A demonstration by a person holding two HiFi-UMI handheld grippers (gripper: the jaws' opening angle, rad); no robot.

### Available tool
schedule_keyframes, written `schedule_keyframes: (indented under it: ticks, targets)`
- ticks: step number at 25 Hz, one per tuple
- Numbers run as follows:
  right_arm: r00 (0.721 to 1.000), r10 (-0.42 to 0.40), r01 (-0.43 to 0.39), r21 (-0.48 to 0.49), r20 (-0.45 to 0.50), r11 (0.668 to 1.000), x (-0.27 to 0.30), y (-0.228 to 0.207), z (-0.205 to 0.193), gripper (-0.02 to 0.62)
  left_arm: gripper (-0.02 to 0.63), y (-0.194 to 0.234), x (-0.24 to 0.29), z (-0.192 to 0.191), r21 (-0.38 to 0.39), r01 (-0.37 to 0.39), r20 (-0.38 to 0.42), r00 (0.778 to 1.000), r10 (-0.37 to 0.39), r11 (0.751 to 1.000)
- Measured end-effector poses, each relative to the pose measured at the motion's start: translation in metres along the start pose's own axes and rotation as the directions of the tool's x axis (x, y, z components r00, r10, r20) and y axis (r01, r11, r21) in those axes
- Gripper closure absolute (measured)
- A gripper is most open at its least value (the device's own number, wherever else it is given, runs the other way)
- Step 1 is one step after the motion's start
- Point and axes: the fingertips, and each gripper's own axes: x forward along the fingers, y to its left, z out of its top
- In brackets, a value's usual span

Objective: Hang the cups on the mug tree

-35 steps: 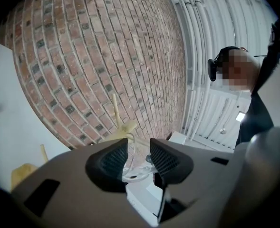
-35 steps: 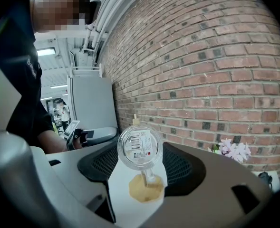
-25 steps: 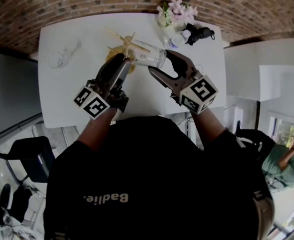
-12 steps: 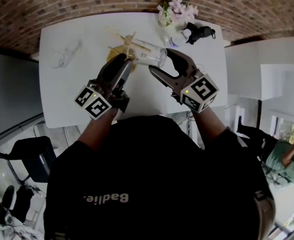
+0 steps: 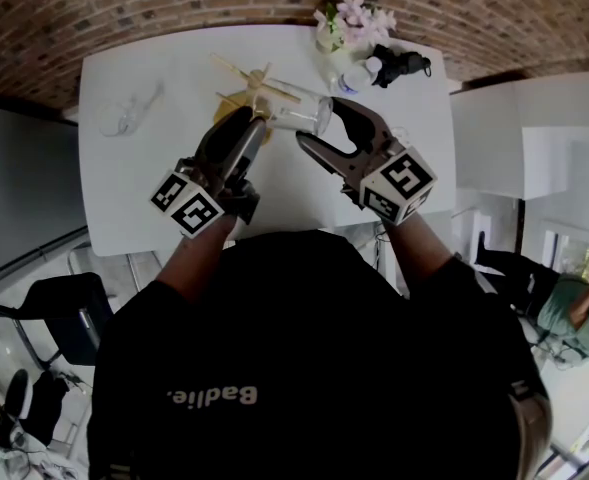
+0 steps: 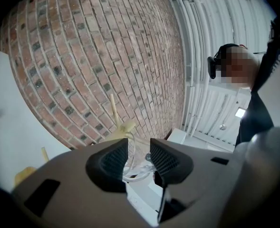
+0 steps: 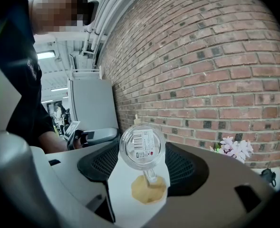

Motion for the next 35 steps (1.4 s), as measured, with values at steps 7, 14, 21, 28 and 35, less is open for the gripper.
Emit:
schedule_keyframes:
  ticks: [7,14,21,28,35]
  targets:
    - [1.0,0.006,-0.006,0.005,0.011,1.0,-0.001,0.0,-0.001,0.287,0.468,-0.001,0.0,-0.001,-0.001,0.005,0.006,1.0,-0.005,1.0]
    - [1.0,0.003,-0.003,0.016,0.02,1.0,-0.002,0.0,0.0,0.284,0.469,-0.002,0.001,0.001,-0.001,0.008,0.011,1.0,-0.008,1.0]
    - [1.0,-0.009,0.008,0.031,0.027,0.999,-0.004,-0.001,0.0,0.282,0.469,-0.003,0.0,0.001,0.002,0.01,0.017,1.0,-0.01,1.0]
    - [0.999,-0.012,0.011,0.035,0.033,0.999,-0.007,-0.003,-0.001,0.282,0.469,-0.003,0.0,0.001,0.005,0.006,0.018,1.0,-0.006,1.0]
    - [0.999,-0.021,0.019,0.038,0.043,0.999,-0.011,-0.004,0.001,0.282,0.469,-0.004,-0.007,0.003,0.028,-0.008,0.009,1.0,0.008,1.0]
